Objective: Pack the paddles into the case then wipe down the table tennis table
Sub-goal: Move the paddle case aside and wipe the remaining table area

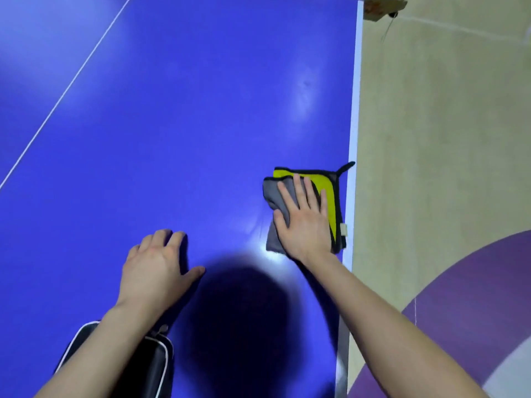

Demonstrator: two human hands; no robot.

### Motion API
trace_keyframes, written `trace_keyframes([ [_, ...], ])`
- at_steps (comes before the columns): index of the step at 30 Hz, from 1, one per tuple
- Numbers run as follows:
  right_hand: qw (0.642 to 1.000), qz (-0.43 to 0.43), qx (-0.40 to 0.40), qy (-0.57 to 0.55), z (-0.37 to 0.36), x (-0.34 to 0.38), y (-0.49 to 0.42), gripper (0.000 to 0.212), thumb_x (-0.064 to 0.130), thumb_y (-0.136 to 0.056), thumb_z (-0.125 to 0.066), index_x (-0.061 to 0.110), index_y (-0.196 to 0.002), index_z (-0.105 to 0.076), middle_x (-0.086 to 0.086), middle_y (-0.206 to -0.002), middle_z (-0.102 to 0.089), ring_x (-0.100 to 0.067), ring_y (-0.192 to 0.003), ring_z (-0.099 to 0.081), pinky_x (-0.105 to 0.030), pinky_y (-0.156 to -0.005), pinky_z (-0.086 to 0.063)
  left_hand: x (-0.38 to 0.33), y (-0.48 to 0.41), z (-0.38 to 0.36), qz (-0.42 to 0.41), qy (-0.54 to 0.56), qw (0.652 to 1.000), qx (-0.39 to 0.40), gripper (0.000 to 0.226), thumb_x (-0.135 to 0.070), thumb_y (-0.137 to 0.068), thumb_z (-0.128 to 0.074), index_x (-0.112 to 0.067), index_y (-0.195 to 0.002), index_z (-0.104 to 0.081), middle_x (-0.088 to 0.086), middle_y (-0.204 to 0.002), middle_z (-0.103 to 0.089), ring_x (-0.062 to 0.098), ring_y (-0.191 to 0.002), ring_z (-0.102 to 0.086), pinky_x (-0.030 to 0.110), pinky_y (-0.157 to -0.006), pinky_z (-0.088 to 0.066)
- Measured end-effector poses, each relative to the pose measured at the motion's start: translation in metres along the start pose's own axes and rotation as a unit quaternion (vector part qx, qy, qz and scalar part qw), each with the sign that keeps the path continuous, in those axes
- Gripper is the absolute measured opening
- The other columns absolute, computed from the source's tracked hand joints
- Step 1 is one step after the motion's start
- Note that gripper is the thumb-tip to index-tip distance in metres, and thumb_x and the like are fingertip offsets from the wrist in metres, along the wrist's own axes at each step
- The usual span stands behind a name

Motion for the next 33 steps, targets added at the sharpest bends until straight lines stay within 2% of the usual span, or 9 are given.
trace_keyframes([
  [4, 0.999, 0.037, 0.014, 0.015, 0.001, -0.032, 0.038, 0.068, 0.057, -0.11, -0.036, 0.037, -0.174, -0.022, -0.001, -0.183, -0.009, -0.024, -0.17, -0.006, -0.057, -0.135, -0.012, -0.008, -0.011, -0.004, -0.031, 0.006, 1.0, 0.003, 0.076, -0.055, -0.071, -0.093, -0.014, -0.129, -0.067, 0.01, -0.13, -0.065, 0.039, -0.115, -0.064, 0.054, -0.089, -0.056],
  [8, 0.997, -0.073, -0.009, 0.021, 0.0, -0.06, -0.088, 0.073, 0.063, -0.104, -0.025, 0.037, -0.173, -0.025, -0.002, -0.183, -0.014, -0.027, -0.168, -0.015, -0.06, -0.133, -0.013, 0.003, -0.018, -0.007, -0.034, 0.018, 0.999, -0.021, 0.064, -0.041, -0.076, -0.093, -0.012, -0.128, -0.068, 0.012, -0.132, -0.065, 0.04, -0.118, -0.063, 0.056, -0.093, -0.056],
  [13, 0.991, -0.128, 0.04, 0.006, 0.001, -0.044, -0.211, 0.076, 0.064, -0.103, -0.018, 0.04, -0.174, -0.012, -0.001, -0.184, 0.0, -0.028, -0.17, 0.002, -0.063, -0.134, 0.001, 0.042, -0.013, -0.009, -0.001, 0.028, 0.998, -0.05, 0.054, -0.041, -0.086, -0.085, -0.013, -0.128, -0.067, 0.01, -0.134, -0.064, 0.039, -0.119, -0.063, 0.054, -0.096, -0.054],
  [17, 0.999, 0.026, 0.031, 0.015, -0.008, 0.059, -0.174, 0.073, 0.06, -0.105, -0.026, 0.037, -0.174, -0.02, -0.003, -0.184, -0.006, -0.028, -0.17, -0.004, -0.062, -0.134, -0.003, 0.083, 0.004, -0.001, 0.051, 0.046, 0.996, -0.052, 0.048, -0.049, -0.095, -0.074, -0.019, -0.131, -0.066, 0.005, -0.132, -0.065, 0.036, -0.118, -0.063, 0.051, -0.095, -0.053],
  [21, 0.967, 0.253, 0.036, -0.007, -0.025, 0.168, -0.055, 0.071, 0.054, -0.103, -0.042, 0.033, -0.17, -0.036, -0.004, -0.182, -0.019, -0.028, -0.169, -0.013, -0.061, -0.133, -0.011, 0.107, 0.027, 0.01, 0.082, 0.065, 0.994, -0.038, 0.052, -0.064, -0.098, -0.059, -0.027, -0.132, -0.065, -0.003, -0.117, -0.066, 0.031, -0.109, -0.067, 0.046, -0.081, -0.055],
  [25, 0.945, 0.324, 0.048, -0.011, -0.02, 0.159, 0.026, 0.068, 0.05, -0.106, -0.049, 0.031, -0.17, -0.037, -0.001, -0.182, -0.019, -0.024, -0.169, -0.013, -0.058, -0.134, -0.013, 0.109, 0.053, 0.014, -0.009, 0.076, 0.997, -0.014, 0.064, -0.081, -0.096, -0.04, -0.035, -0.134, -0.062, -0.012, -0.121, -0.063, 0.022, -0.115, -0.064, 0.043, -0.089, -0.058],
  [28, 0.962, 0.272, 0.038, 0.004, -0.009, 0.091, 0.054, 0.069, 0.05, -0.107, -0.049, 0.034, -0.172, -0.031, 0.003, -0.182, -0.017, -0.022, -0.169, -0.012, -0.057, -0.133, -0.018, 0.11, 0.073, 0.008, -0.133, 0.085, 0.987, 0.004, 0.065, -0.082, -0.092, -0.051, -0.035, -0.136, -0.064, -0.013, -0.131, -0.062, 0.017, -0.124, -0.059, 0.038, -0.104, -0.051],
  [31, 0.991, 0.125, 0.032, 0.022, -0.001, 0.042, 0.059, 0.067, 0.057, -0.11, -0.033, 0.033, -0.173, -0.028, 0.004, -0.183, -0.014, -0.022, -0.169, -0.011, -0.057, -0.133, -0.017, 0.123, 0.089, -0.006, -0.218, 0.067, 0.973, 0.042, 0.071, -0.081, -0.088, -0.058, -0.033, -0.141, -0.063, -0.005, -0.139, -0.06, 0.022, -0.133, -0.055, 0.04, -0.113, -0.043],
  [33, 0.998, 0.028, 0.037, 0.038, -0.004, 0.048, 0.052, 0.068, 0.06, -0.11, -0.024, 0.035, -0.174, -0.023, 0.004, -0.184, -0.009, -0.02, -0.17, -0.007, -0.056, -0.135, -0.011, 0.139, 0.097, -0.019, -0.253, 0.053, 0.964, 0.058, 0.071, -0.073, -0.086, -0.063, -0.03, -0.142, -0.062, 0.001, -0.139, -0.06, 0.026, -0.131, -0.056, 0.043, -0.111, -0.044],
])
Point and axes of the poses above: each hand's wrist, its own y-axis away from the middle knuckle, its own z-axis out of the back of the hand, x = y × z, the point moved 1 cm from there along -y, towards the middle knuckle
